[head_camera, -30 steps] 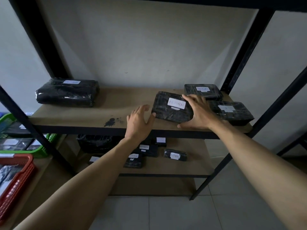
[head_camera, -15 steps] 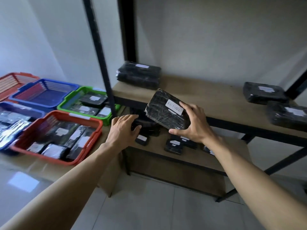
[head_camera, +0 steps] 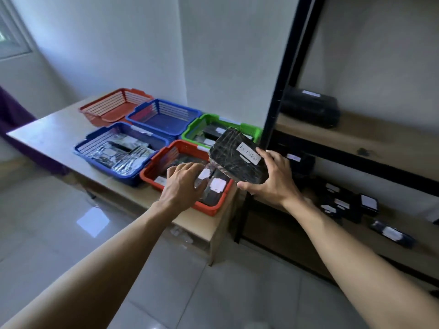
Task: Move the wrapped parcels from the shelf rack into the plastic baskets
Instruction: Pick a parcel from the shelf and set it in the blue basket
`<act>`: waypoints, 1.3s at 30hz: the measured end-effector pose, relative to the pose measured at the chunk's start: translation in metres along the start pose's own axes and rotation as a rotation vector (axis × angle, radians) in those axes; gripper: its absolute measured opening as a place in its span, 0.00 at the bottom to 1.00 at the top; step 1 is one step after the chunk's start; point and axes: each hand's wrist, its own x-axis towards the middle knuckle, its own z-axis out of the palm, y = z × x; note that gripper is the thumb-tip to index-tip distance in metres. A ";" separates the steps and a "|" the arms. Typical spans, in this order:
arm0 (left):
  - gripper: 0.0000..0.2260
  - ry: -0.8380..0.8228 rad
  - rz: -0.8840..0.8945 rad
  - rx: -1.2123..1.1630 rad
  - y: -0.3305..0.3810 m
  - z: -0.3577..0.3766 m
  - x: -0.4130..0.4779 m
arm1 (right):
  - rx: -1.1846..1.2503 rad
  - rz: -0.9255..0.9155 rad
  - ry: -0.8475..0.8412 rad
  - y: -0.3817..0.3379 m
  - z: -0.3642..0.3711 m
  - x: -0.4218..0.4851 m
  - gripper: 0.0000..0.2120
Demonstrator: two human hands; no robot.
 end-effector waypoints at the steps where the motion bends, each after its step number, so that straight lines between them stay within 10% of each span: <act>1: 0.14 0.008 -0.010 -0.002 -0.015 -0.007 -0.002 | 0.000 -0.003 -0.013 -0.012 0.011 0.005 0.55; 39: 0.18 -0.231 -0.009 -0.042 -0.417 -0.018 0.340 | -0.303 0.281 -0.253 -0.145 0.284 0.451 0.53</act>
